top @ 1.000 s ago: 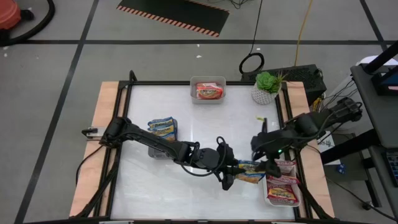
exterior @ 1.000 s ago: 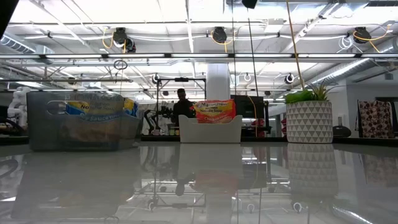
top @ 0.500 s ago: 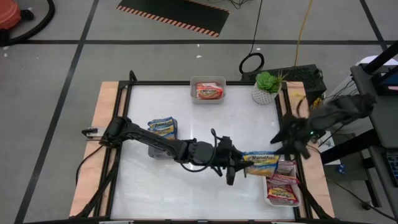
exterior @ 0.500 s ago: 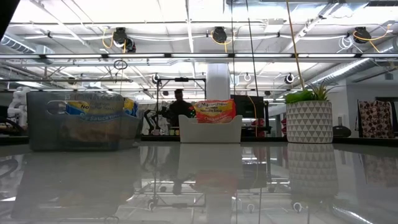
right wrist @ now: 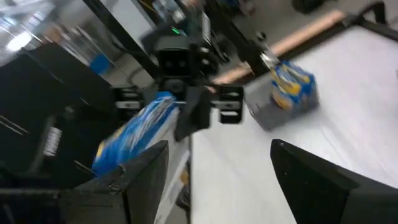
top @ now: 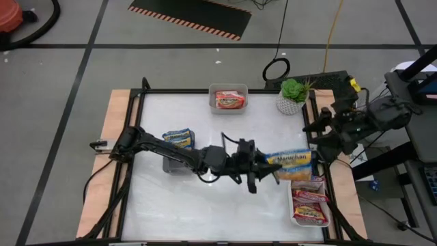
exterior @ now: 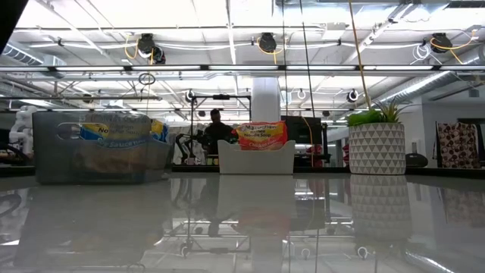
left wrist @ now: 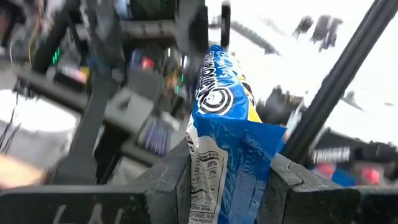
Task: Sort Maruchan noodles
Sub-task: Put the blue noodle pack into the black bin
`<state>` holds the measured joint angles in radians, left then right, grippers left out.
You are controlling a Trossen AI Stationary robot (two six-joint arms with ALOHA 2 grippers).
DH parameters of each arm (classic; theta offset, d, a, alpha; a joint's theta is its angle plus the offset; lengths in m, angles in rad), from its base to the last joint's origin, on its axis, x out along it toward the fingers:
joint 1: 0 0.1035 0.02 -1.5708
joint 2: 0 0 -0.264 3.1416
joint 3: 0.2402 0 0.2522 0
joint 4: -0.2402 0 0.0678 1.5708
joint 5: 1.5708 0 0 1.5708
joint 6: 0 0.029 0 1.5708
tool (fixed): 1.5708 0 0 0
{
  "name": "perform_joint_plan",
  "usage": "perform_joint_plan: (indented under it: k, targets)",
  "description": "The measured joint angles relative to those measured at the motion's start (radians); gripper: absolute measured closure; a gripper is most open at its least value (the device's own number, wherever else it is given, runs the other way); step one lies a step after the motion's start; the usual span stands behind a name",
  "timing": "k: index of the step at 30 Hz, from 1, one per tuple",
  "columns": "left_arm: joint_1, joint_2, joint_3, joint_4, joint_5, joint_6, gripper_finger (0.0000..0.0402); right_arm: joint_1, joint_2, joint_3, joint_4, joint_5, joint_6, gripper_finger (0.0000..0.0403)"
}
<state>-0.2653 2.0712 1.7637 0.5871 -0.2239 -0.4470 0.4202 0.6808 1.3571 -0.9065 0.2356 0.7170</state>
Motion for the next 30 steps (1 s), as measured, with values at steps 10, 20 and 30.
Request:
perform_joint_plan:
  k: [10,20,30]
  targets:
    - [0.04,-0.002,0.001,0.311,-0.134,0.123,0.0279,0.0,-0.002,0.0,0.252,0.095,-0.064,0.0128]
    - [0.053,-0.002,0.001,0.447,-0.197,0.181,0.0279,0.0,0.021,-0.118,0.584,0.161,-0.17,0.0128]
    - [0.047,-0.004,0.002,0.656,-0.197,0.295,0.0279,0.0,0.042,-0.476,1.376,0.188,-0.323,0.0128]
